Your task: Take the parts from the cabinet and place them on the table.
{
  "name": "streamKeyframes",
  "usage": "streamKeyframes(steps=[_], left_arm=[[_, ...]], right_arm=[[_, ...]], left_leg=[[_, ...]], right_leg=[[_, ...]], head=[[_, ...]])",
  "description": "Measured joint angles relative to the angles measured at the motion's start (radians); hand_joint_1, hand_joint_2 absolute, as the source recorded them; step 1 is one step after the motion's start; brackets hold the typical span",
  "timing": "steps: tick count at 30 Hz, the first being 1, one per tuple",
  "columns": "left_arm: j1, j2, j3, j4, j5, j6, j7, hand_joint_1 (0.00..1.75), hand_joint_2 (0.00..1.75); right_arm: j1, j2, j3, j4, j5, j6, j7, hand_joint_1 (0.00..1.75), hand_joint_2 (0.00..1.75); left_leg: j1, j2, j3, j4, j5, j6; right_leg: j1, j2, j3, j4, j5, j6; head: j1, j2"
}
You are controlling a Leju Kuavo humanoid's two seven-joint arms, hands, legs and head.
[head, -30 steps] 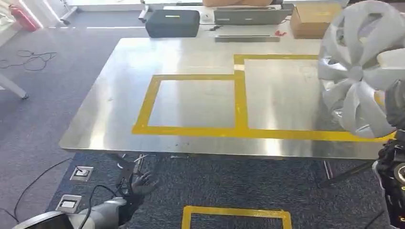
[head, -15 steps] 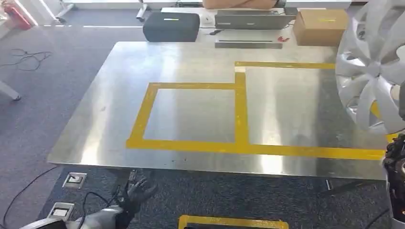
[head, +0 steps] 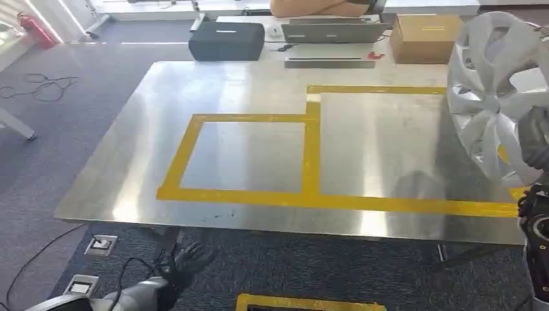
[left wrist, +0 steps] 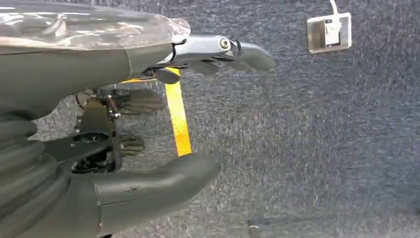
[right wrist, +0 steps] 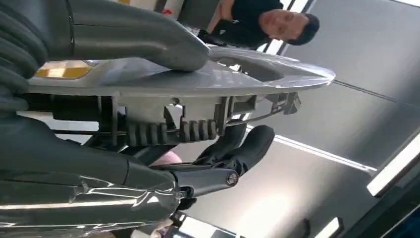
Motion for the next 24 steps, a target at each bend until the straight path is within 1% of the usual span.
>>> streamKeyframes(steps=[4,5,6,7,9,10,13,14,18,24], left_arm=[[-0.001,0.000,0.000,0.000,0.000,0.000,0.000,0.00,1.75],[-0.002,0.000,0.000,0.000,0.000,0.000,0.000,0.00,1.75],[-0.002,0.000,0.000,0.000,-0.001,0.000,0.000,0.00,1.75],[-0.003,-0.001,0.000,0.000,-0.002,0.000,0.000,0.00,1.75],[-0.004,-0.003,0.000,0.000,-0.005,0.000,0.000,0.00,1.75],[-0.004,-0.004,0.000,0.000,-0.005,0.000,0.000,0.00,1.75],[-0.005,-0.007,-0.001,0.000,-0.006,0.003,-0.002,0.00,1.75],[-0.006,-0.008,-0.001,0.000,-0.006,0.003,-0.002,0.00,1.75],[-0.006,-0.010,-0.005,0.000,-0.006,0.004,-0.002,0.00,1.75],[-0.007,-0.011,-0.007,0.000,-0.006,0.004,-0.002,0.00,1.75]], right_arm=[[-0.001,0.000,0.020,0.018,0.083,0.004,0.006,1.75,1.75],[-0.001,0.000,0.026,0.026,0.105,0.005,0.006,1.75,1.75],[-0.001,0.002,0.035,0.037,0.126,0.009,0.003,1.75,1.75],[-0.001,0.002,0.045,0.046,0.143,0.013,0.000,1.75,1.75],[-0.002,0.004,0.067,0.069,0.196,0.027,-0.003,1.75,1.75],[-0.004,0.004,0.080,0.080,0.227,0.037,-0.003,1.75,1.75],[-0.011,0.015,0.135,0.127,0.360,0.087,0.013,1.75,1.75],[-0.011,0.019,0.153,0.142,0.386,0.093,0.017,1.75,1.75],[-0.018,0.031,0.200,0.190,0.402,0.094,0.011,1.75,1.75],[-0.034,0.038,0.232,0.231,0.404,0.093,0.008,1.75,1.75]], left_leg=[[0.001,0.001,0.003,-0.010,0.004,-0.007],[0.001,0.001,0.003,-0.012,0.005,-0.008],[0.001,0.001,0.003,-0.013,0.005,-0.011],[0.001,0.001,0.003,-0.015,0.005,-0.016],[0.004,0.001,0.004,-0.020,0.006,-0.047],[0.004,0.001,0.004,-0.021,0.006,-0.053],[0.004,0.001,0.004,-0.021,0.005,-0.054],[0.004,0.001,0.004,-0.021,0.005,-0.055],[0.004,0.000,0.003,-0.021,0.006,-0.056],[0.004,0.000,0.003,-0.021,0.006,-0.056]], right_leg=[[0.002,0.001,-0.002,0.000,0.000,-0.003],[0.003,0.001,-0.002,0.000,0.000,-0.007],[0.003,0.000,-0.003,0.000,0.000,-0.007],[0.003,0.000,-0.003,0.000,0.000,-0.007],[0.004,-0.001,-0.004,0.000,-0.001,-0.008],[0.004,-0.002,-0.005,0.000,-0.001,-0.009],[0.004,-0.002,-0.004,-0.001,-0.001,-0.009],[0.004,-0.002,-0.004,-0.002,-0.001,-0.009],[0.003,-0.003,-0.003,-0.004,0.000,-0.009],[0.003,-0.002,-0.001,-0.008,0.002,-0.008]], head=[[-0.003,0.000],[-0.003,0.000],[-0.003,0.000],[-0.003,0.000],[-0.003,0.000],[-0.003,0.000],[-0.003,0.000],[-0.003,0.000],[-0.003,0.000],[-0.003,0.000]])
